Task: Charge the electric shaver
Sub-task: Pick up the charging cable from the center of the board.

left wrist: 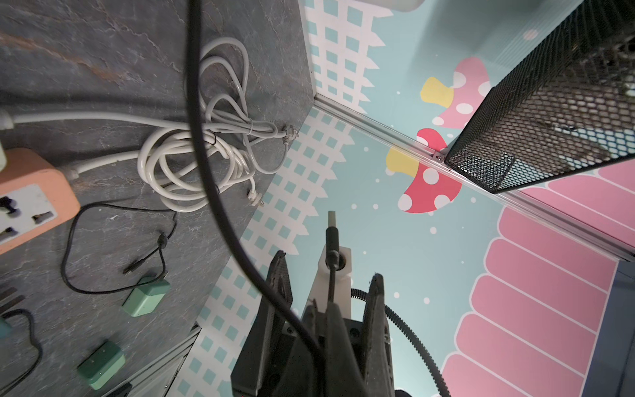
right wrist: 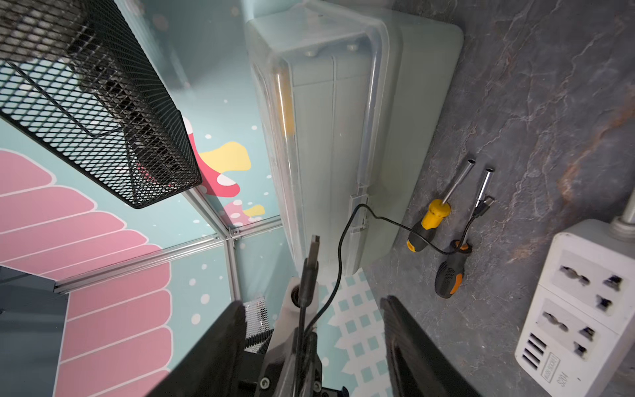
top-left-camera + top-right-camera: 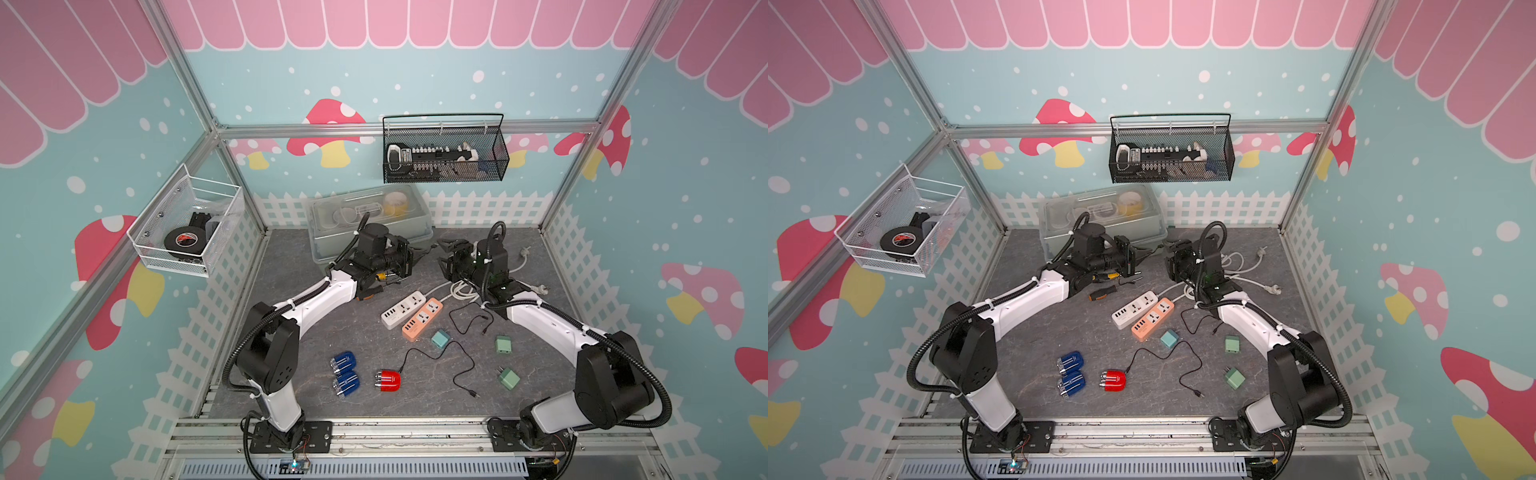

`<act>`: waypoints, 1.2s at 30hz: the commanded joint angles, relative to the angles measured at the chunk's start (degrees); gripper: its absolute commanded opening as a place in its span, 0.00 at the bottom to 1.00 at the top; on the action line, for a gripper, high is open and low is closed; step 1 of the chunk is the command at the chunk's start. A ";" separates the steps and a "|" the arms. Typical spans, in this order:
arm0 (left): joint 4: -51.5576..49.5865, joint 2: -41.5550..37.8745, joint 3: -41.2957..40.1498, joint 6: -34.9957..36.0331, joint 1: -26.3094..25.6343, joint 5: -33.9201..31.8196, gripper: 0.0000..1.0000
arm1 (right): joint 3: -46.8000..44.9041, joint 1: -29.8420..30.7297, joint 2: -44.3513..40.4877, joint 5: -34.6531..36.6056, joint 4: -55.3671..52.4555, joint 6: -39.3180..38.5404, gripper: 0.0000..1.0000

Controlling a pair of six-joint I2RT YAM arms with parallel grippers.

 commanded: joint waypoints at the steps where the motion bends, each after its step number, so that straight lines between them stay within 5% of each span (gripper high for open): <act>1: 0.49 -2.55 0.28 1.83 0.19 3.82 0.00 | -0.01 -0.17 0.68 -3.18 1.28 0.99 0.63; 29: 3.11 -3.21 -2.48 0.95 0.69 5.67 0.00 | 0.18 -1.76 2.98 -5.82 6.58 6.90 0.19; 36: 2.78 -3.43 -2.91 1.33 0.78 5.54 0.00 | -0.27 -1.78 2.31 -4.98 6.58 7.21 0.00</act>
